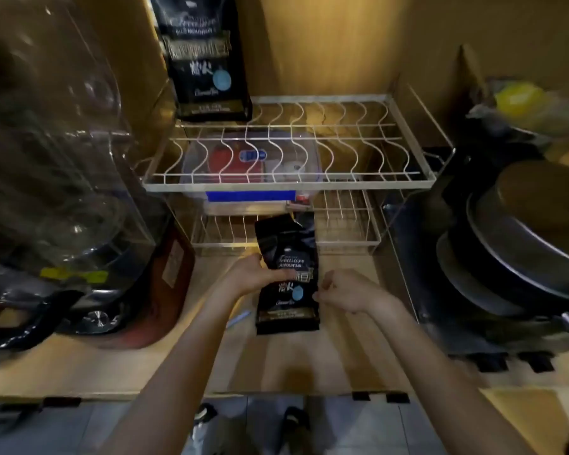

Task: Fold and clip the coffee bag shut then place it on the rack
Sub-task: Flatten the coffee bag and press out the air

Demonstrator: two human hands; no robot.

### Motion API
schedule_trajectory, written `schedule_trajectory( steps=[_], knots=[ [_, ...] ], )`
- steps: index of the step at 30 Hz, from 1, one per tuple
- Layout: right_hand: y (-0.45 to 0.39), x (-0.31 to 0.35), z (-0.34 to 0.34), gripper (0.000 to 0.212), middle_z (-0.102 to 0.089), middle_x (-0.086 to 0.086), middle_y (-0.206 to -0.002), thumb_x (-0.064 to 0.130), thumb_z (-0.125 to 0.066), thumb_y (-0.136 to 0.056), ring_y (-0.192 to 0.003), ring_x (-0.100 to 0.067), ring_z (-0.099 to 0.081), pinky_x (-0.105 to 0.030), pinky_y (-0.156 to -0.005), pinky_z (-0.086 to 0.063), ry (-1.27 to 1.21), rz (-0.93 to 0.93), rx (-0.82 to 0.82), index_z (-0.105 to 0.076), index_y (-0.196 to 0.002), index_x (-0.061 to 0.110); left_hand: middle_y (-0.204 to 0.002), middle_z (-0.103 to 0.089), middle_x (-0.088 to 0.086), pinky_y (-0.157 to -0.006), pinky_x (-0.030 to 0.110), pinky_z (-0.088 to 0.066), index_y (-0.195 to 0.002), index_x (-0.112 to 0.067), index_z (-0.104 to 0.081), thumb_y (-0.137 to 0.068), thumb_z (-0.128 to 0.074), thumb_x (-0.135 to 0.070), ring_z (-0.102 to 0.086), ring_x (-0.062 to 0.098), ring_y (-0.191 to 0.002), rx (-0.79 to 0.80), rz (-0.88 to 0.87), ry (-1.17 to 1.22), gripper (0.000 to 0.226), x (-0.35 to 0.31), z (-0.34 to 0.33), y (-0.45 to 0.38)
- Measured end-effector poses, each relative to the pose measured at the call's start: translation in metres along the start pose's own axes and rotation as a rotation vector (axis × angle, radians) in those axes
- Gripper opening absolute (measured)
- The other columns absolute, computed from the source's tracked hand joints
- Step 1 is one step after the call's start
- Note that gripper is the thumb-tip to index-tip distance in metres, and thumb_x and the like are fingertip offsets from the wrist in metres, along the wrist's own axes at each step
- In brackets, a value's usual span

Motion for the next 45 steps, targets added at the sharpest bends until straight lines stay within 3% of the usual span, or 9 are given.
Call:
schedule_trajectory(
  steps=[5,14,18,23,28,31,35,40,45],
  knots=[
    [-0.011,-0.019,-0.032,0.051,-0.058,-0.012,-0.126,0.036,-0.061,-0.085,-0.112,-0.027,-0.055,-0.035,-0.088,-0.047,-0.118,-0.079,-0.025,-0.045,-0.126,0.012,-0.135,-0.048,0.011,-0.092,0.033,-0.039,-0.131,-0.010,-0.028,-0.060,-0.080,-0.039,-0.047,0.028,-0.121,-0.064,-0.012,0.132,0.093,0.020,-0.024,-0.013],
    [-0.033,-0.053,-0.080,0.043,-0.068,-0.011,-0.110,0.025,-0.075,-0.073,-0.101,-0.025,-0.063,-0.042,-0.091,-0.051,-0.508,-0.088,-0.160,-0.059,-0.112,0.014,-0.125,-0.057,0.006,-0.094,0.038,-0.046,-0.128,-0.019,-0.036,-0.062,-0.080,-0.028,-0.056,0.021,-0.106,-0.127,-0.057,0.326,0.079,0.039,-0.046,-0.025],
    [-0.028,-0.063,-0.088,0.030,-0.070,-0.003,-0.087,0.017,-0.075,-0.073,-0.076,-0.010,-0.064,-0.015,-0.065,-0.050,-0.618,-0.070,-0.278,-0.068,-0.100,0.008,-0.120,-0.060,0.006,-0.092,0.043,-0.049,-0.126,-0.023,-0.038,-0.057,-0.083,-0.021,-0.058,0.023,-0.106,-0.151,-0.076,0.379,0.083,0.041,-0.046,-0.026],
    [-0.029,-0.072,-0.091,0.042,-0.070,-0.003,-0.111,0.020,-0.070,-0.078,-0.102,-0.017,-0.065,-0.038,-0.089,-0.054,-0.622,-0.020,-0.431,-0.059,-0.119,0.023,-0.110,-0.061,-0.006,-0.091,0.039,-0.050,-0.112,-0.022,-0.044,-0.051,-0.086,-0.019,-0.058,0.016,-0.106,-0.213,-0.178,0.393,0.074,0.036,-0.049,-0.016],
    [-0.029,-0.079,-0.094,0.042,-0.069,-0.004,-0.107,0.010,-0.071,-0.076,-0.099,-0.018,-0.063,-0.039,-0.088,-0.054,-0.562,-0.035,-0.550,-0.061,-0.115,0.024,-0.121,-0.056,0.001,-0.094,0.042,-0.050,-0.118,-0.028,-0.042,-0.044,-0.085,-0.037,-0.053,0.011,-0.113,-0.238,-0.298,0.344,0.086,0.033,-0.058,-0.004],
    [-0.025,-0.079,-0.095,0.038,-0.071,-0.008,-0.098,0.000,-0.067,-0.078,-0.091,-0.022,-0.065,-0.021,-0.080,-0.054,-0.608,-0.037,-0.531,-0.063,-0.113,0.014,-0.128,-0.050,-0.003,-0.104,0.045,-0.041,-0.124,-0.043,-0.032,-0.034,-0.081,-0.058,-0.046,0.004,-0.119,-0.181,-0.312,0.320,0.103,0.025,-0.054,0.006],
    [-0.022,-0.078,-0.093,0.038,-0.067,-0.001,-0.101,-0.002,-0.065,-0.079,-0.091,-0.014,-0.063,0.004,-0.074,-0.040,-0.573,0.030,-0.550,-0.062,-0.115,0.011,-0.133,-0.040,-0.007,-0.103,0.036,-0.038,-0.137,-0.035,-0.017,-0.034,-0.075,-0.068,-0.038,0.011,-0.127,-0.160,-0.308,0.472,0.123,0.002,-0.022,0.027],
    [-0.021,-0.079,-0.093,0.036,-0.066,-0.005,-0.100,0.002,-0.067,-0.080,-0.090,-0.011,-0.060,-0.005,-0.082,-0.042,-0.512,0.046,-0.575,-0.062,-0.115,0.010,-0.134,-0.042,-0.008,-0.098,0.022,-0.033,-0.130,-0.029,-0.038,-0.055,-0.078,-0.048,-0.036,0.003,-0.121,-0.249,-0.492,0.031,0.087,-0.062,0.007,0.049],
    [-0.022,-0.081,-0.094,0.037,-0.065,-0.014,-0.102,0.008,-0.069,-0.080,-0.089,-0.013,-0.061,-0.014,-0.086,-0.045,-0.511,0.029,-0.552,-0.062,-0.116,0.011,-0.133,-0.053,0.004,-0.098,0.036,-0.042,-0.132,-0.022,-0.036,-0.071,-0.072,-0.029,-0.048,0.019,-0.121,-0.203,-0.504,-0.319,0.072,-0.096,-0.017,0.032]
  ],
)
Point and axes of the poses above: each hand's wrist, its own y-axis away from the middle knuckle, its own z-axis out of the back of the hand, x = y × z, the point moved 5 cm from there along -y, towards the middle knuckle
